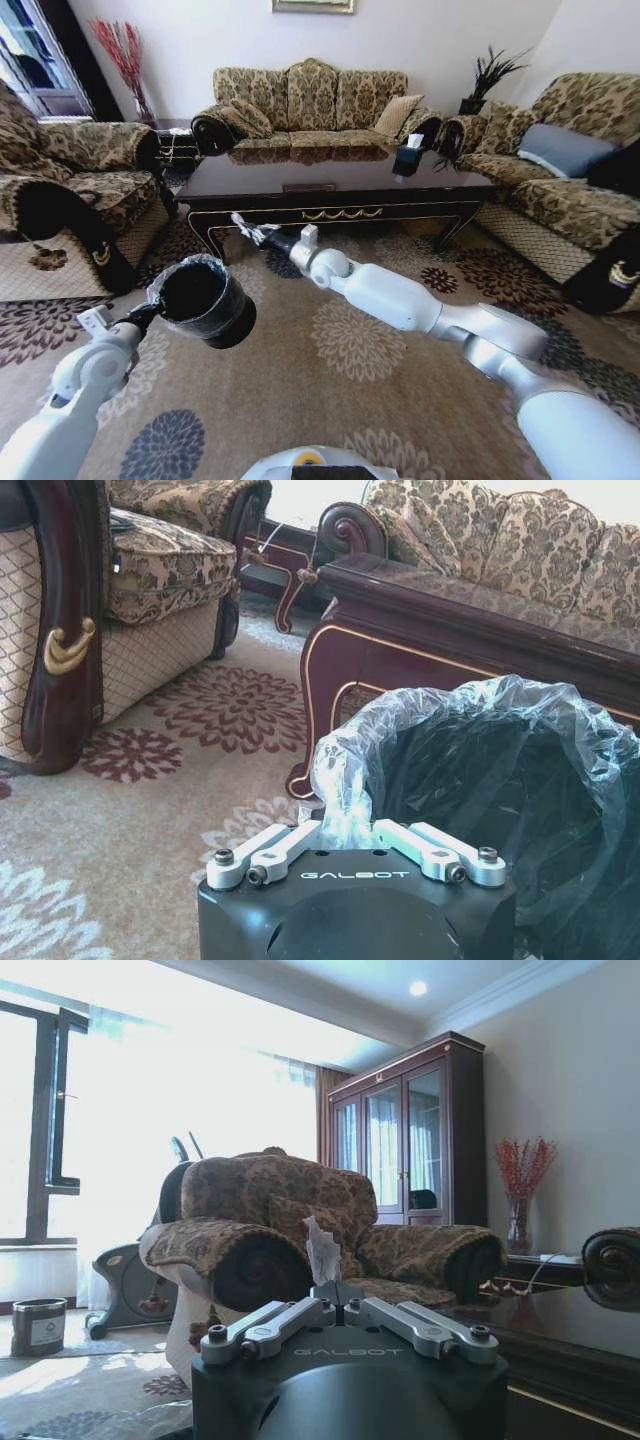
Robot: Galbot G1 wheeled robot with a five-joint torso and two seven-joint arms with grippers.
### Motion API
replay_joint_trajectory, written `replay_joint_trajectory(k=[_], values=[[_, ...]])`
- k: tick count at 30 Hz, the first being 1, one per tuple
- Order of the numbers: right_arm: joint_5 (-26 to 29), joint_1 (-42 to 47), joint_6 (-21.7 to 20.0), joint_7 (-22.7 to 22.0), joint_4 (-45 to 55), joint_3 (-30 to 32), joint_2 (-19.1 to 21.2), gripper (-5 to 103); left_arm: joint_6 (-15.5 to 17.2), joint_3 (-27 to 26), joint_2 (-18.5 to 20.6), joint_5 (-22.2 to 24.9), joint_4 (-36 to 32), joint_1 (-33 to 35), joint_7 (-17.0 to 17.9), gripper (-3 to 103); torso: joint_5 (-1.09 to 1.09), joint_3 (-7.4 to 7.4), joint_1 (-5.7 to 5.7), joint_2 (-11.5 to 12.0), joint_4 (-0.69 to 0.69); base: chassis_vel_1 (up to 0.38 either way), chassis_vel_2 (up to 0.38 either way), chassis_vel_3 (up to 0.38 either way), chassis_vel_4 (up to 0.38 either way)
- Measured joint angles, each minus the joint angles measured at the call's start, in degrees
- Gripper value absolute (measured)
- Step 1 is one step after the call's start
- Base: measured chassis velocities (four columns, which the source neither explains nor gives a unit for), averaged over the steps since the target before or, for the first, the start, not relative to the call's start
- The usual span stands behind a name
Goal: Move to the front of the table and pick up the trash from the floor, then place it into the trash bin.
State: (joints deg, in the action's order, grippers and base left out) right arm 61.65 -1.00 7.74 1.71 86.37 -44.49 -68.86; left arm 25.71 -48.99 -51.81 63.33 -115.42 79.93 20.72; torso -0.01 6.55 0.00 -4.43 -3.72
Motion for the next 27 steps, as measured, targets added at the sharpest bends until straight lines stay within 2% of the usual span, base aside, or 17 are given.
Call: replay_joint_trajectory(k=[14, 23, 24, 27], values=[[-2.95, -0.86, 1.97, 0.87, -3.02, -10.96, -7.23, 0, 0.41, -0.31, -0.68, 0.61, -1.52, -0.64, 0.51, 4, 0.0, 0.0, 0.0, 0.0, 0.01, 0.0, 0.0, 0.0, 0.0], [-4.03, -0.85, 1.93, 1.27, -4.41, -12.28, -7.08, -2, 0.48, -0.79, -0.59, 0.98, -2.08, -0.44, 0.51, 4, 0.01, 0.0, 0.0, 0.0, 0.0, 0.0, 0.0, 0.0, 0.0], [-4.04, -0.85, 1.97, 1.32, -4.35, -12.29, -6.91, 3, 0.48, -0.83, -0.51, 0.99, -2.08, -0.43, 0.52, 4, 0.01, 0.0, 0.0, 0.0, 0.0, 0.0, 0.0, 0.0, 0.0], [-3.99, -0.85, 1.99, 1.36, -4.13, -12.24, -6.72, 9, 0.48, -0.85, -0.46, 0.99, -2.08, -0.42, 0.52, 4, 0.01, 0.0, 0.0, 0.0, 0.0, 0.0, 0.0, 0.0, 0.0]])
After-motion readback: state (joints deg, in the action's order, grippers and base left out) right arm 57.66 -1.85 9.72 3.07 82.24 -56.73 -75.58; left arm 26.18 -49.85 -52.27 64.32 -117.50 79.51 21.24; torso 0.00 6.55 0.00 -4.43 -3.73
